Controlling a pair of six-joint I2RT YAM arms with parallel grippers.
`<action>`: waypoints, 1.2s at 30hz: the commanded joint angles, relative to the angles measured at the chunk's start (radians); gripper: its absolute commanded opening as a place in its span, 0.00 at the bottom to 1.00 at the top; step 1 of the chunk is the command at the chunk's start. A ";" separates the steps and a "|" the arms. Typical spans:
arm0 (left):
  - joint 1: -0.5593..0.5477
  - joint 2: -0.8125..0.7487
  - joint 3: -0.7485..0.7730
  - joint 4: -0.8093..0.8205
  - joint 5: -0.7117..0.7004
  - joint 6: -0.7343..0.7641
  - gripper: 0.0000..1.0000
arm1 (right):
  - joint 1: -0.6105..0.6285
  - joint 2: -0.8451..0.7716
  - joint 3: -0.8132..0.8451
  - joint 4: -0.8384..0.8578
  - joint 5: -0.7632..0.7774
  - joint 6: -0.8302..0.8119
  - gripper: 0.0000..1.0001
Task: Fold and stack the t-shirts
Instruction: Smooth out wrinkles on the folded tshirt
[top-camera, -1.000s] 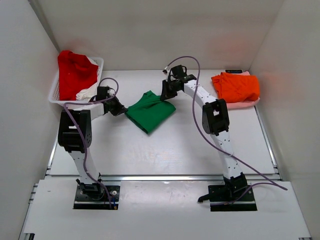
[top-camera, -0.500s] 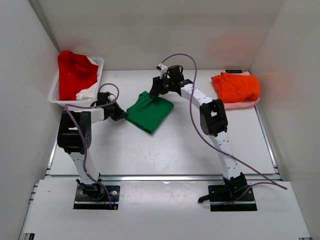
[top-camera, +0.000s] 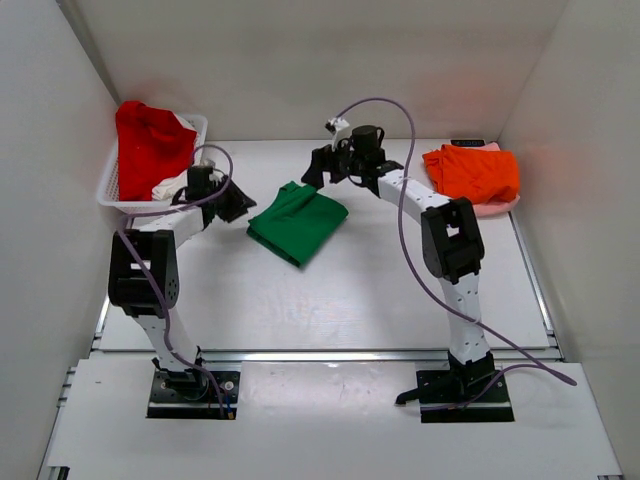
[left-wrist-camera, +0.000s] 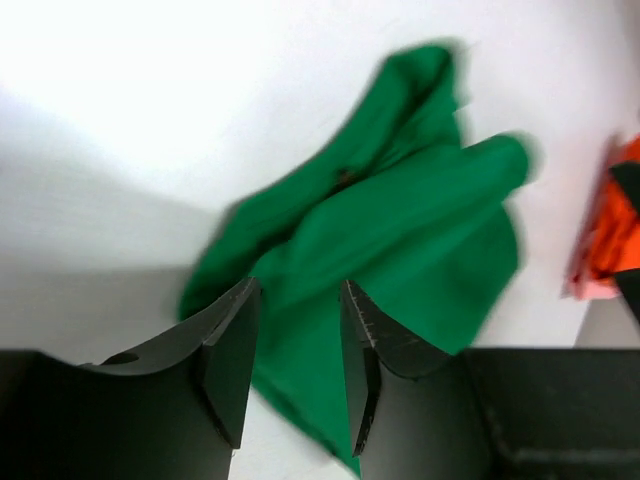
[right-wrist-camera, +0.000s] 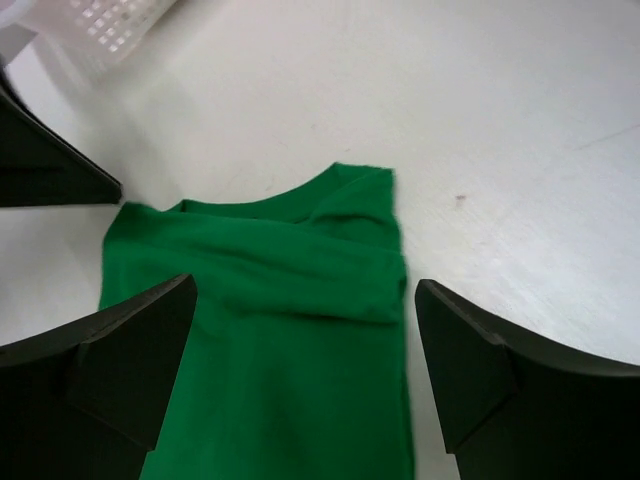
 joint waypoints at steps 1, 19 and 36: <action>-0.018 -0.112 0.127 -0.013 -0.024 0.041 0.49 | -0.042 -0.105 0.025 -0.070 0.147 -0.075 0.86; -0.112 -0.236 -0.121 -0.022 0.029 0.049 0.49 | 0.007 -0.099 -0.221 -0.301 0.084 -0.122 0.40; -0.377 -0.402 -0.279 -0.062 -0.019 -0.005 0.48 | 0.149 -0.613 -0.968 -0.065 0.109 0.142 0.24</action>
